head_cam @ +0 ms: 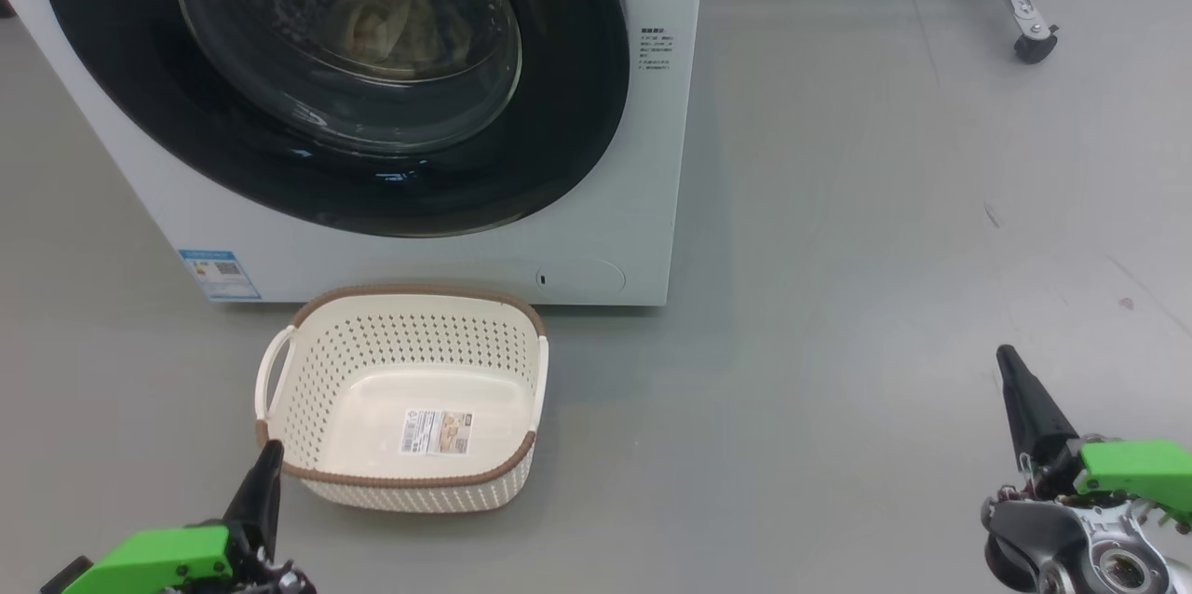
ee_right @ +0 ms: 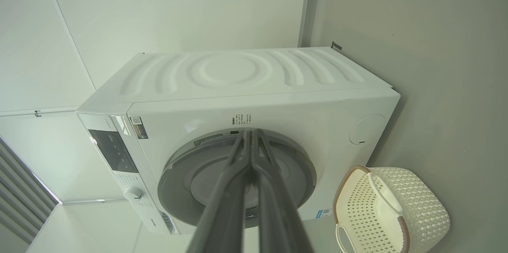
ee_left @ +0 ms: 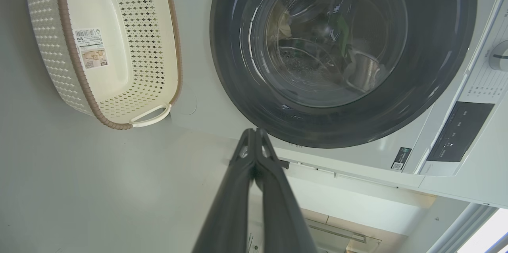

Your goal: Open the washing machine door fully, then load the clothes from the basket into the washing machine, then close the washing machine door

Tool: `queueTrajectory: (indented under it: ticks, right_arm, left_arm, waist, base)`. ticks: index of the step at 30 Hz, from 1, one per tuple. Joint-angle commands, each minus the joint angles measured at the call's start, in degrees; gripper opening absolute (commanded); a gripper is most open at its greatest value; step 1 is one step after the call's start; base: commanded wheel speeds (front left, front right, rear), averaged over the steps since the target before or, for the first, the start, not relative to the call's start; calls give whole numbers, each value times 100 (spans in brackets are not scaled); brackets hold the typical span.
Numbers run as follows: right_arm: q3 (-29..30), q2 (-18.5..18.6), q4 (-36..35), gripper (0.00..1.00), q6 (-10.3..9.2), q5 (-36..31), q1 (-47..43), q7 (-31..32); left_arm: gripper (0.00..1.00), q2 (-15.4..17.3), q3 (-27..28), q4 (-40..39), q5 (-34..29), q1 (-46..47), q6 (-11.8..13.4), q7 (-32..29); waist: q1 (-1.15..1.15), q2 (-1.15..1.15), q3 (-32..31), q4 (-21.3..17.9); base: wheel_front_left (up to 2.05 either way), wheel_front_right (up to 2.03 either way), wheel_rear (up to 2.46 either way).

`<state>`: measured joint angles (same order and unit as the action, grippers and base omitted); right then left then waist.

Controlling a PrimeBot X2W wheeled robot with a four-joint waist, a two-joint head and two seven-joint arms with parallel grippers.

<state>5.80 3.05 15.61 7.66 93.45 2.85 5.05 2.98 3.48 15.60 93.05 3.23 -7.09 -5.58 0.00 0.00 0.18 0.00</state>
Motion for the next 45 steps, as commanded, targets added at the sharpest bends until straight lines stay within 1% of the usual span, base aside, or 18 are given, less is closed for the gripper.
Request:
queueTrajectory:
  ticks: [1, 45]
  right_arm:
    - [-75, 90, -167, 0, -17, -5, 320, 25]
    - [-8, 43, -162, 0, -17, -62, 326, 79]
  left_arm:
    - [0, 57, 213, -158, -13, 288, -40, -18]
    - [0, 26, 258, -157, -50, 292, -40, -54]
  waist:
    - [0, 0, 0, 0]
    - [0, 0, 0, 0]
  base:
    - [0, 0, 0]
    - [0, 0, 0]
